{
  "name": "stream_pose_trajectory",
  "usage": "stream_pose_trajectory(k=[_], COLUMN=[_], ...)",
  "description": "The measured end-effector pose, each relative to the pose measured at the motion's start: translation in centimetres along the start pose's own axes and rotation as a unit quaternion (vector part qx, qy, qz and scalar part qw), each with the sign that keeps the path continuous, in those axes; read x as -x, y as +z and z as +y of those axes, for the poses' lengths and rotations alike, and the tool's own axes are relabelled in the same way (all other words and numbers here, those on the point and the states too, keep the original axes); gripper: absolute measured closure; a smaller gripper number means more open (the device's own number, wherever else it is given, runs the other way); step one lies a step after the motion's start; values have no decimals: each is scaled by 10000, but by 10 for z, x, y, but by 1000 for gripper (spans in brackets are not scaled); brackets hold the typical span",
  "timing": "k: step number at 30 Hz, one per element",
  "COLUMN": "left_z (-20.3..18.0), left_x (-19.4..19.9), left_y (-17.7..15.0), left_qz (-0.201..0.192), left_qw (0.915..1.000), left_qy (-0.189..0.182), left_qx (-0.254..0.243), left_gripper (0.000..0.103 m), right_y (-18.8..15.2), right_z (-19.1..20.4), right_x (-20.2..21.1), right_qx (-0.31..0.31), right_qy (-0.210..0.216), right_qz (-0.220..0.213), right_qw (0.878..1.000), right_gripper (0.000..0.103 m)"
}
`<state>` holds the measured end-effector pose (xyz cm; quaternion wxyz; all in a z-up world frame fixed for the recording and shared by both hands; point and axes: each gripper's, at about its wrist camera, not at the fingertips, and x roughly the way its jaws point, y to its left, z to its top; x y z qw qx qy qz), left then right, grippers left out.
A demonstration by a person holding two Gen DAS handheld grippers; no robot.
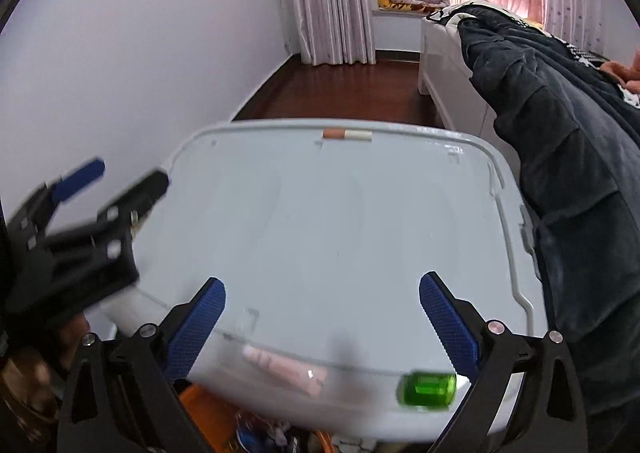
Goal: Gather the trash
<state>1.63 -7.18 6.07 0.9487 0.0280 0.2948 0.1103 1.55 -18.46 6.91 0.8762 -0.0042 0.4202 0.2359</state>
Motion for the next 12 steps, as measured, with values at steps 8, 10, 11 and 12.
stream_pose_trajectory(k=[8, 10, 11, 12], left_z=[-2, -4, -7, -9], left_x=[-14, -20, -22, -24], left_y=[-13, -14, -16, -16], left_qz=[363, 482, 548, 598], left_qw=[9993, 9988, 9985, 9982], left_qy=[-80, 11, 89, 85], left_qx=[57, 62, 21, 8], left_gripper=[9, 9, 9, 9], right_y=[1, 0, -2, -2], right_z=[-17, -24, -26, -32], right_x=[-30, -36, -38, -39], right_qx=[-304, -552, -661, -886], right_qy=[21, 29, 100, 290], right_qz=[46, 196, 259, 306], right_qw=[9995, 9983, 9974, 9952], right_gripper=[6, 6, 5, 5])
